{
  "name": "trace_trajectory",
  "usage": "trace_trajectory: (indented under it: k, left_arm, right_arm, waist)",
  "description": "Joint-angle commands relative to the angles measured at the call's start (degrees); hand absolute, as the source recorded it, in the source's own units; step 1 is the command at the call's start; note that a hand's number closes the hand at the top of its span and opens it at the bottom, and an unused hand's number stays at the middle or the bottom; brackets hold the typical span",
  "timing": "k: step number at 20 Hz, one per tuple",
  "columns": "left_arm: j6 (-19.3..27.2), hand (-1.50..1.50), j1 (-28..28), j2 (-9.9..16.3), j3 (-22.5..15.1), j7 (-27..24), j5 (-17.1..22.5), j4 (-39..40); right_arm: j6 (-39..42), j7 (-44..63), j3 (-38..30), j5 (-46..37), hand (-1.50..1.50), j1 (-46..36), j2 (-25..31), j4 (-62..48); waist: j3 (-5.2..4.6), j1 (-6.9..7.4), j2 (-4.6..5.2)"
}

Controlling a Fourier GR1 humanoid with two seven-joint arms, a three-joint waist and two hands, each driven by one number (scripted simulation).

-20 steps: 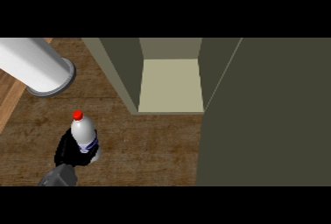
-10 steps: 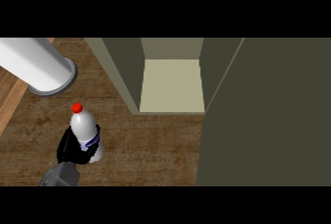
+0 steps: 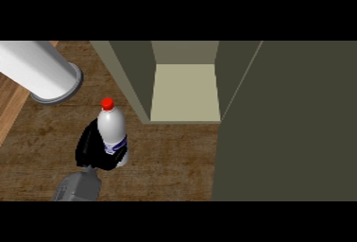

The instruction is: Pick up the bottled water, place it into the cabinet and close the cabinet

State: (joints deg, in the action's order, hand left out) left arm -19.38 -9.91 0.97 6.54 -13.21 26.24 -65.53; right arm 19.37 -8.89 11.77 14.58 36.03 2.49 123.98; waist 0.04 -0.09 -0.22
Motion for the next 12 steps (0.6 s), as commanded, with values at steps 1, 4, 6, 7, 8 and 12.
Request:
trace_trajectory:
  k: [1,4,6,7,8,12]
  left_arm:
    - [9.42,1.50,-3.57,-0.92,-6.16,1.06,0.96,-4.90]
    - [14.74,1.50,-2.78,-0.94,-10.00,5.88,0.58,-12.33]
    - [18.19,1.50,-5.99,-0.95,-12.78,0.89,-1.14,-7.67]
    - [20.45,1.50,-8.83,-0.96,-12.87,2.64,-0.66,-6.66]
    - [22.93,1.50,-9.01,-0.96,-13.95,2.80,-0.74,-8.82]
    - [27.90,1.50,-13.11,-0.93,-18.07,4.13,0.62,-5.67]
  right_arm:
    - [-3.11,3.51,2.14,-1.46,-1.50,-4.89,-1.97,-0.97]
    - [-1.03,-0.32,-0.34,-0.15,-1.50,-2.53,-0.55,-1.96]
    - [-1.01,3.24,0.07,1.75,-1.50,-2.66,0.61,0.62]
    - [-4.12,3.46,4.74,-2.20,-1.50,-1.84,-2.38,1.88]
    - [-2.01,3.00,1.49,0.47,-1.50,-3.67,-0.48,-0.33]
    - [-0.83,-2.72,0.28,-1.21,-1.50,-3.25,-0.82,-5.96]
  waist:
    - [-0.03,-0.01,0.16]
    - [0.00,-0.03,0.03]
    - [-0.03,-0.39,0.17]
    - [-0.05,-0.53,0.17]
    - [-0.03,-0.35,0.16]
    - [-0.02,-0.68,0.21]
